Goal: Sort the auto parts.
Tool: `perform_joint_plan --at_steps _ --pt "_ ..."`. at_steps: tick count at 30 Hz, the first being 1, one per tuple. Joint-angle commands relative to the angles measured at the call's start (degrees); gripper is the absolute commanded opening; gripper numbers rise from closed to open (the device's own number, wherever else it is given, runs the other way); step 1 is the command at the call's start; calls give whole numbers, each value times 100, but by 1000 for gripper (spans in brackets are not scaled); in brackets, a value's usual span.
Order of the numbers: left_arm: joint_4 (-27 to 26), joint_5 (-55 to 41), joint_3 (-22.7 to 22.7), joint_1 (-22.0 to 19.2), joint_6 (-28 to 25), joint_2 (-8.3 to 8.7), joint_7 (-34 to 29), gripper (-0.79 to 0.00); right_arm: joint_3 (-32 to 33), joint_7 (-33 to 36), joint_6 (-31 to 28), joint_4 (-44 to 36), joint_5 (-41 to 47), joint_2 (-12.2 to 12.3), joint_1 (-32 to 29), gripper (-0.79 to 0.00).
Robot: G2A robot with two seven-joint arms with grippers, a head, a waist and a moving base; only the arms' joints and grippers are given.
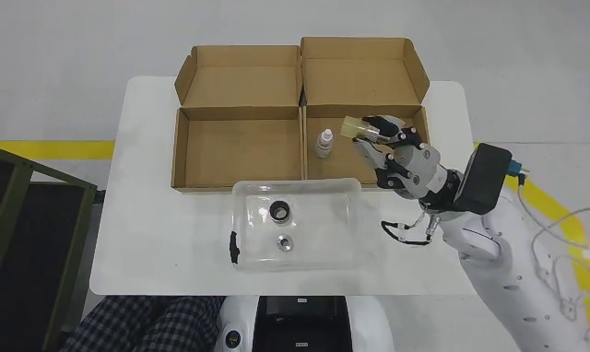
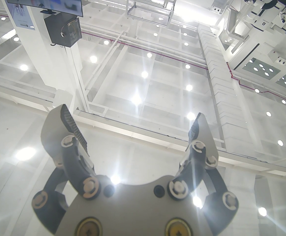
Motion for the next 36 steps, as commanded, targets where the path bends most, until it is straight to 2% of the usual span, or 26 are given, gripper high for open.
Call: perform_joint_plan --at_steps 1,24,36 --pt "0 0 0 0 0 0 0 0 16 -3 -11 -3 -12 -8 -9 -785" --pt "0 0 0 0 0 0 0 0 50 408 -61 -31 -340 -117 -36 -785" --pt "0 0 0 0 0 0 0 0 -11 866 -31 368 -266 -165 -103 -785"
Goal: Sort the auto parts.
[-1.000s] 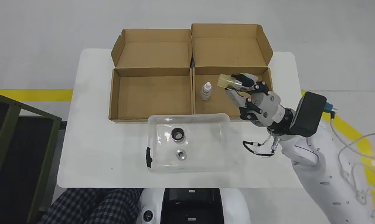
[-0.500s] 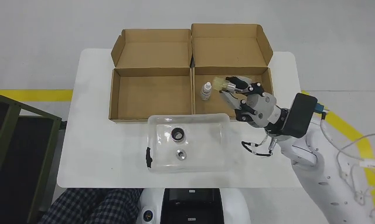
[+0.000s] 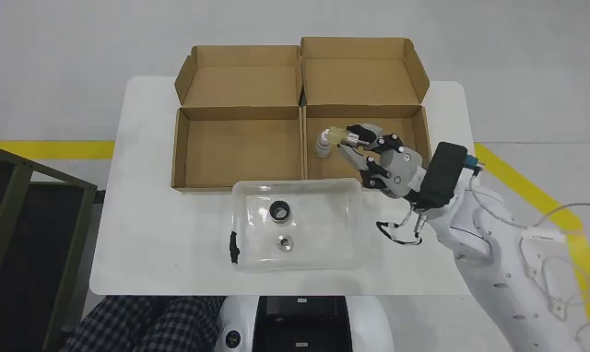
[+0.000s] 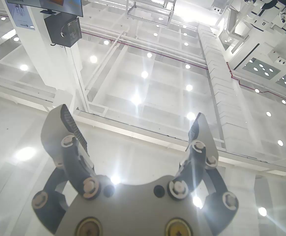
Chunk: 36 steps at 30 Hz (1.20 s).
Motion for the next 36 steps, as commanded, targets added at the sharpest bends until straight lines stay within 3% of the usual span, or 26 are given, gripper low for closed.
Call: perform_joint_plan --at_steps 1,15,36 --pt "0 0 0 0 0 0 0 0 14 111 33 78 -2 -3 -17 -785" --pt "0 0 0 0 0 0 0 0 158 1144 377 711 -142 -15 24 -785" --pt "0 0 0 0 0 0 0 0 -603 2723 469 2364 -580 -198 1197 -785"
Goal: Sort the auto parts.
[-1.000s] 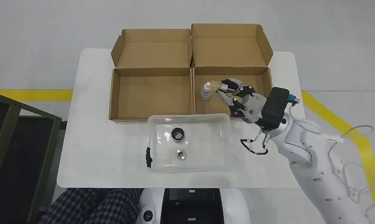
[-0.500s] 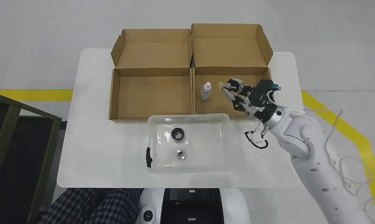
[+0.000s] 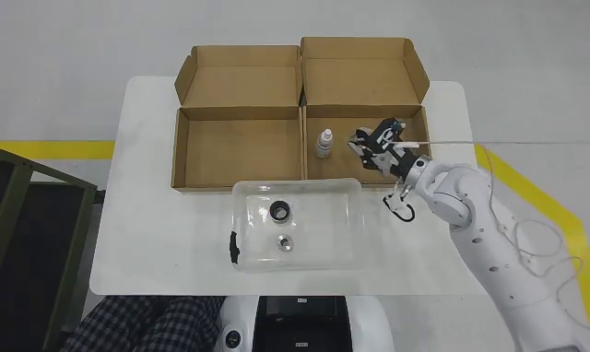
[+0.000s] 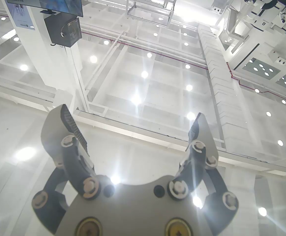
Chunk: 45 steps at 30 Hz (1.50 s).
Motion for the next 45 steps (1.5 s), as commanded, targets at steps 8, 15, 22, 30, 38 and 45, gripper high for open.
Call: perform_joint_plan --at_steps 8,15,22,30,38,45 --pt "0 0 0 0 0 0 0 0 -281 533 -275 487 -95 -67 389 -785" --pt "0 0 0 0 0 0 0 0 -506 811 -363 842 -235 -135 716 -785" --pt "0 0 0 0 0 0 0 0 -749 915 -383 1115 -251 -222 938 -785" --pt "0 0 0 0 0 0 0 0 -928 958 -377 1288 -268 -303 1117 -603" --pt "0 0 0 0 0 0 0 0 -1000 965 -461 1330 -232 -350 1204 -493" --pt "0 0 0 0 0 0 0 0 -873 919 -579 1122 -190 -329 1166 -462"
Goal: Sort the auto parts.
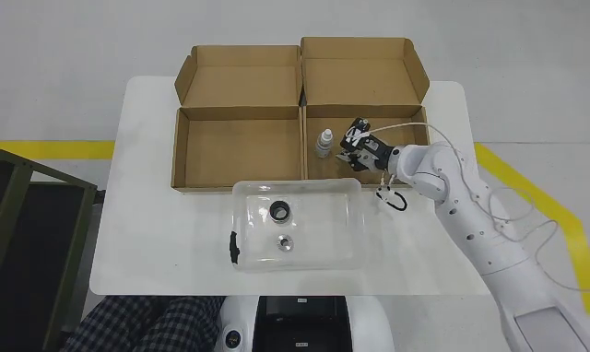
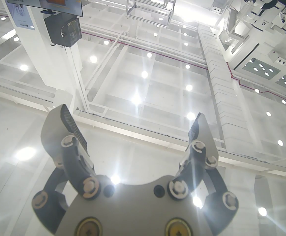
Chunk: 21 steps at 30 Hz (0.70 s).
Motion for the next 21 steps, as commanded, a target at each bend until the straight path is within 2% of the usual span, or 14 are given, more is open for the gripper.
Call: perform_joint_plan --at_steps 1,9,21 --pt "0 0 0 0 0 0 0 0 65 -13 -17 -101 -8 16 -28 -459" --pt "0 0 0 0 0 0 0 0 443 -11 -123 -818 -54 126 -309 -440" --pt "0 0 0 0 0 0 0 0 1185 -10 -450 -2467 24 343 -1222 -428"
